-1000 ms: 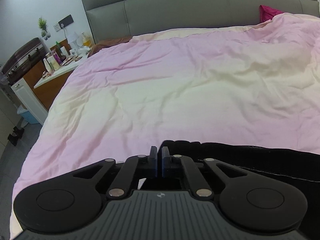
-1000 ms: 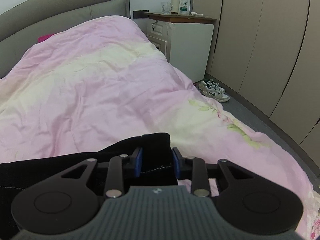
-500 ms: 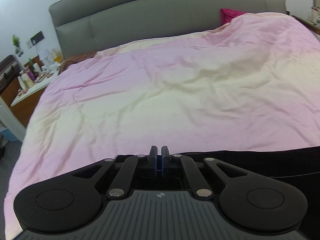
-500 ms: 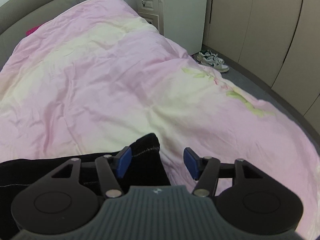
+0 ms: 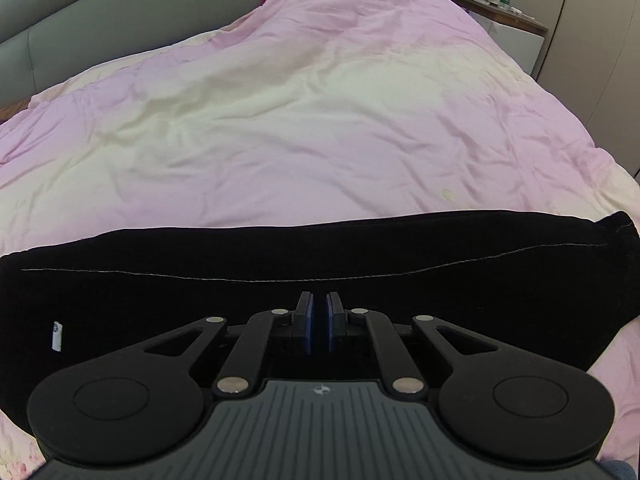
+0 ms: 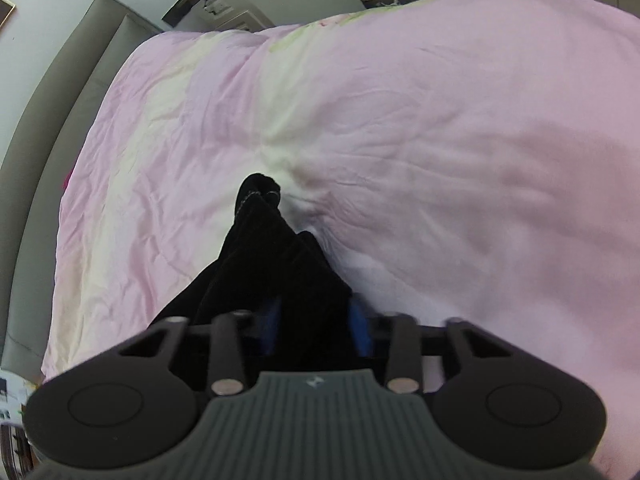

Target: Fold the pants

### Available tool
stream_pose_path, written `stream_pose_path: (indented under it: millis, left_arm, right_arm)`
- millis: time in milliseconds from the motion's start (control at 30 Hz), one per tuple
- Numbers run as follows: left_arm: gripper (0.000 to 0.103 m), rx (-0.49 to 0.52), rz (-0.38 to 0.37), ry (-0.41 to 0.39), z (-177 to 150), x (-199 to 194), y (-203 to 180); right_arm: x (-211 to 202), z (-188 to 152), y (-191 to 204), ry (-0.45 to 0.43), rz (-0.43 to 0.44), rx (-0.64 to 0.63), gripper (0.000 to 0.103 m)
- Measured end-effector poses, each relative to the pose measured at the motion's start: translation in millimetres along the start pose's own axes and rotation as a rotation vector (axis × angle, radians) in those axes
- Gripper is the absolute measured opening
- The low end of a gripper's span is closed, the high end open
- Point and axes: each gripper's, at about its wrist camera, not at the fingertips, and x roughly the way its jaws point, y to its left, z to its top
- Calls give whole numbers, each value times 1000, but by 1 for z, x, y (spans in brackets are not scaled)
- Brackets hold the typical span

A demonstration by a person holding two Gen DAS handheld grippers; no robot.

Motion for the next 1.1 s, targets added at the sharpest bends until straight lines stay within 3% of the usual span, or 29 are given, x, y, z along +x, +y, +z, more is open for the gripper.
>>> stream_pose_path:
  millis: [200,367,467,500,533,700,900,1100]
  left_arm:
    - [8,98,-6,15,-2,1,-45]
    - [8,139,-25,35,-1,15,-86]
    - [8,206,-53,37,0,19,-111]
    - [9,237,-67,41,0,21,-121]
    - [9,261,-87,47,0,24,-130]
    - [13,387,-151,77,-3,41,-174]
    - [13,500,-171,133,-2,72,-206]
    - [13,517,-173,175,13,103,-215]
  right_arm:
    - [-42,-8,-2,-62,39,-66,11]
    - [-25,-11,-27,-8,61,-65,16]
    - [-27,-6,-36,15,116,-46,30]
    - [-30,-3,-37,25,103,-60,45]
    - [-32,0,-38,37,88,-82,49]
    - [-22,15,-54,190,145,-26,49]
    - [13,26,-58,258,200,11,48]
    - [47,31,-50,343,243,-13,50]
